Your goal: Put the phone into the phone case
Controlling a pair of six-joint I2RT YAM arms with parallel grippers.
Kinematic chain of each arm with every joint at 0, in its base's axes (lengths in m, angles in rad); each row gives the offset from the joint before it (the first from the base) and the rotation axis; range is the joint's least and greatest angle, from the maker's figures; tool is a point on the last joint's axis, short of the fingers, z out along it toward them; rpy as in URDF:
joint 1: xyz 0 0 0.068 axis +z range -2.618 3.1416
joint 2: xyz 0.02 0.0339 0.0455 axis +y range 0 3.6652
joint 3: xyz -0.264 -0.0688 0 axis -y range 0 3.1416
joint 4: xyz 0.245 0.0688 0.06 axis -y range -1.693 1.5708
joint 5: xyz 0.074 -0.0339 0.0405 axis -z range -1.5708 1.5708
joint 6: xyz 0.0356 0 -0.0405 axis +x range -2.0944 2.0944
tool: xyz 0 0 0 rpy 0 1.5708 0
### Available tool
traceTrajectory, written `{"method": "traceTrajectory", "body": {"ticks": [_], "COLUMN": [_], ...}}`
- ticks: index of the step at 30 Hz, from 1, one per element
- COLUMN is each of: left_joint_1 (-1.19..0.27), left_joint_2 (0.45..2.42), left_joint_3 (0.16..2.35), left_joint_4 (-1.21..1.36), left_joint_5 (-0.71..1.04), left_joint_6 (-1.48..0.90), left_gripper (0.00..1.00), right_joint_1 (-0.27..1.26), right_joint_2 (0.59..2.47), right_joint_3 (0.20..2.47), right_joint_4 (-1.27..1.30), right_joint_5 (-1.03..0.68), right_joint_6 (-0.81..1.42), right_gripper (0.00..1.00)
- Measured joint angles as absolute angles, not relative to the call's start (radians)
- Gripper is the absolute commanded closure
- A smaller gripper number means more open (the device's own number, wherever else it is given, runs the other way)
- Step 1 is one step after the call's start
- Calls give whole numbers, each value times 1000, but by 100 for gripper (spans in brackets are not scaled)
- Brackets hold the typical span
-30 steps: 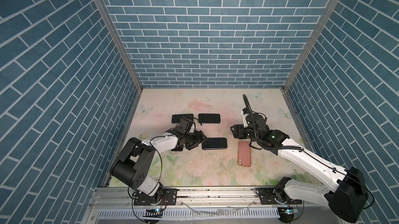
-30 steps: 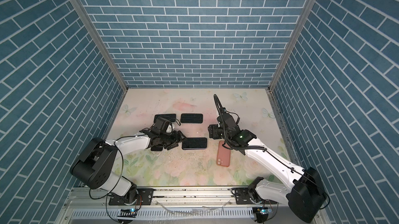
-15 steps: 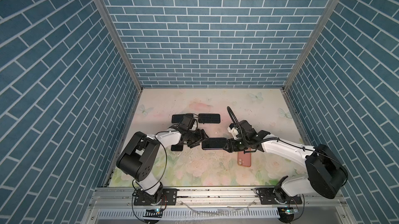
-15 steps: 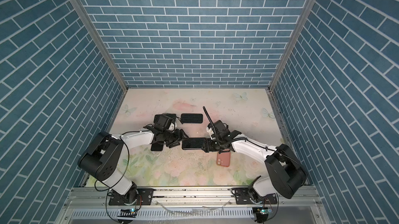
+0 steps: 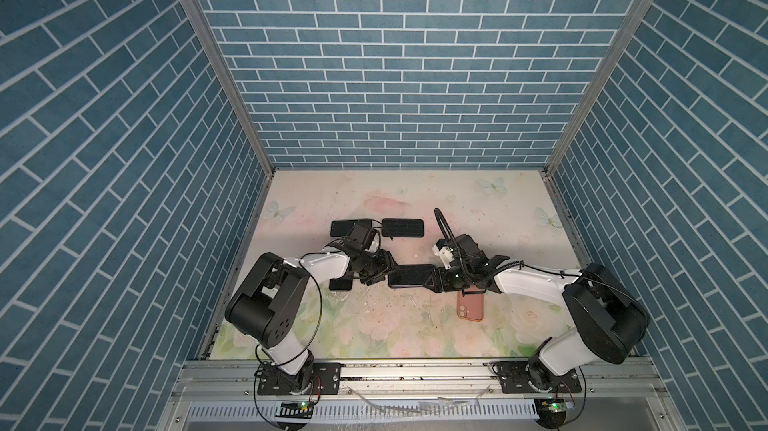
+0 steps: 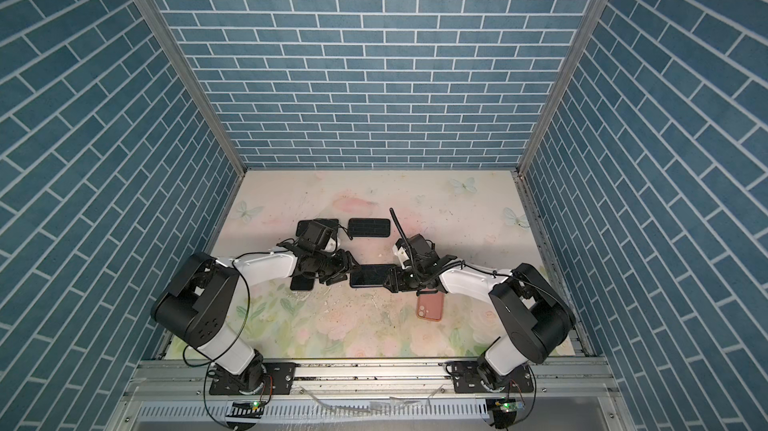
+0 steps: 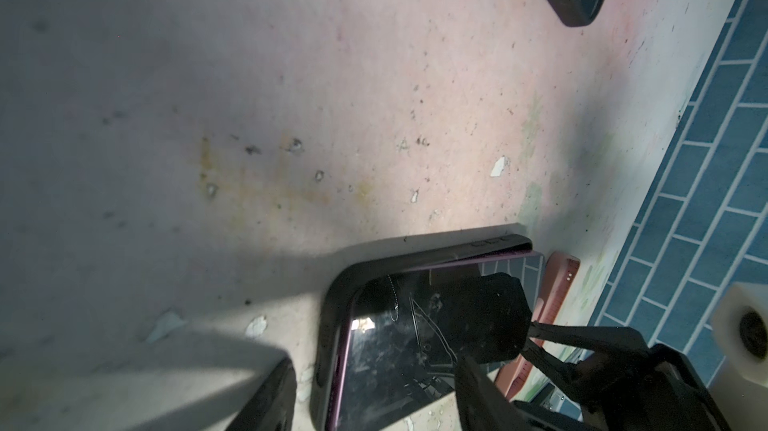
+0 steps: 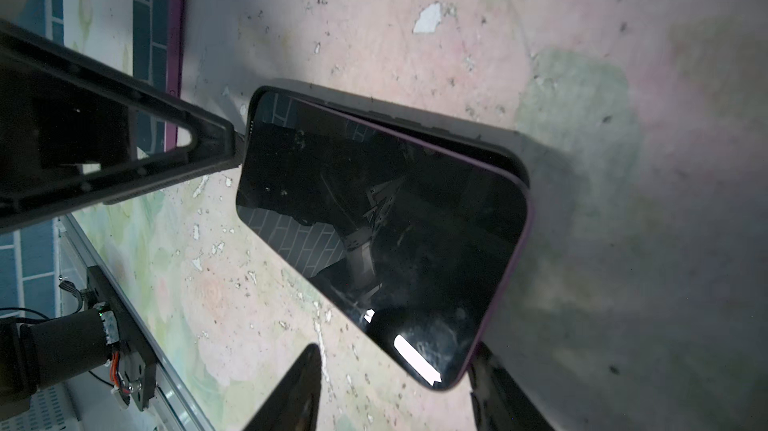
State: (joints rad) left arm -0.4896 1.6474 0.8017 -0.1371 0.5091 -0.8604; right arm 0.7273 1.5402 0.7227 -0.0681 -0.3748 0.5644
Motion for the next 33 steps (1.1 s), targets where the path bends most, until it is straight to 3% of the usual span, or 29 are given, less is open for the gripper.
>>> {"method": "traceTrajectory", "body": {"ticks": [24,33], "left_joint_1": [-490,-490], "left_joint_2": [1694,1695], "left_joint_3": [828,828], "left_joint_4": [-88,-89], "left_joint_5": [529,528], "left_joint_6": [-856,-855], "left_gripper": [41,43], "right_joint_1": [712,712], "right_joint_2": [1531,1516], "right_joint_3": [717,720], "right_joint_4": [51,-19], "right_joint_5": [-387,-270], "right_joint_6": [560,562], "right_gripper": [47,43]}}
